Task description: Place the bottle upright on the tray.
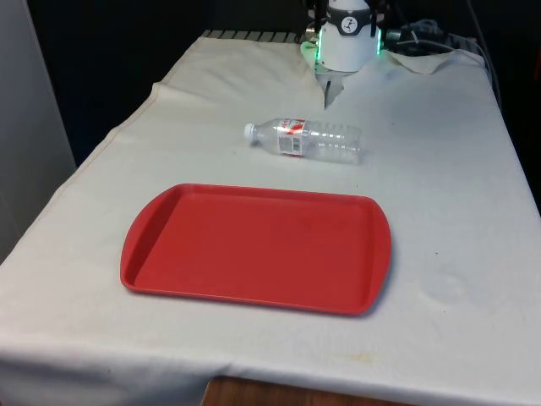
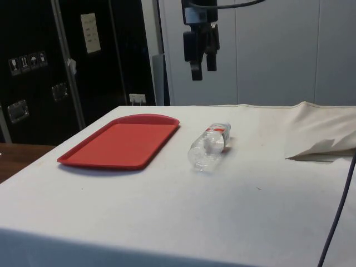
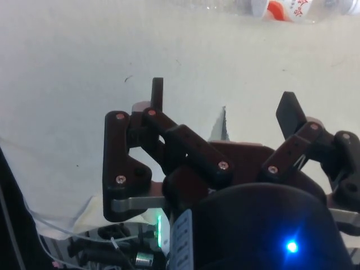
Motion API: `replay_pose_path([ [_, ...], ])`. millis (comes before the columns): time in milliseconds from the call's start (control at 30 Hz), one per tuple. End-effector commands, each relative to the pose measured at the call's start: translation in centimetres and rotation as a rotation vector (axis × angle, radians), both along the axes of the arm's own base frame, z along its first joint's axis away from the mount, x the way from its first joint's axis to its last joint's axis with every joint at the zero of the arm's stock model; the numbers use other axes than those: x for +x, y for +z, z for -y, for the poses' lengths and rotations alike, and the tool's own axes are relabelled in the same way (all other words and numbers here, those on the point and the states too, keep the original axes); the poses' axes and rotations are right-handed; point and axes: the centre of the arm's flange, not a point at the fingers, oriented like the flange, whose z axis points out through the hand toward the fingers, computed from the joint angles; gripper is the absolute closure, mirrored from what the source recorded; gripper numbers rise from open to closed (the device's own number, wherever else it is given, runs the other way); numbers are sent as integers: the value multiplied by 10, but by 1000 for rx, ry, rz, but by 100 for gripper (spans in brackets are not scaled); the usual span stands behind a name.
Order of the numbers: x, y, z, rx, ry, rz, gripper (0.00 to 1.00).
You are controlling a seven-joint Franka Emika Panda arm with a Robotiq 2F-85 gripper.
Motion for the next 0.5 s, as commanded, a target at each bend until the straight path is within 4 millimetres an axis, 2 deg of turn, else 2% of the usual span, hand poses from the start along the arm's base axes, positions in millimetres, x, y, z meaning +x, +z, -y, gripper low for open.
replay_pose_path([
  [0, -1, 0, 0, 0, -4, 4, 0],
  [167, -3, -5, 0, -1, 1, -10, 0],
  [433, -2, -33, 0, -5, -1, -10, 0],
  [467, -1, -30, -1, -6, 2, -18, 0],
])
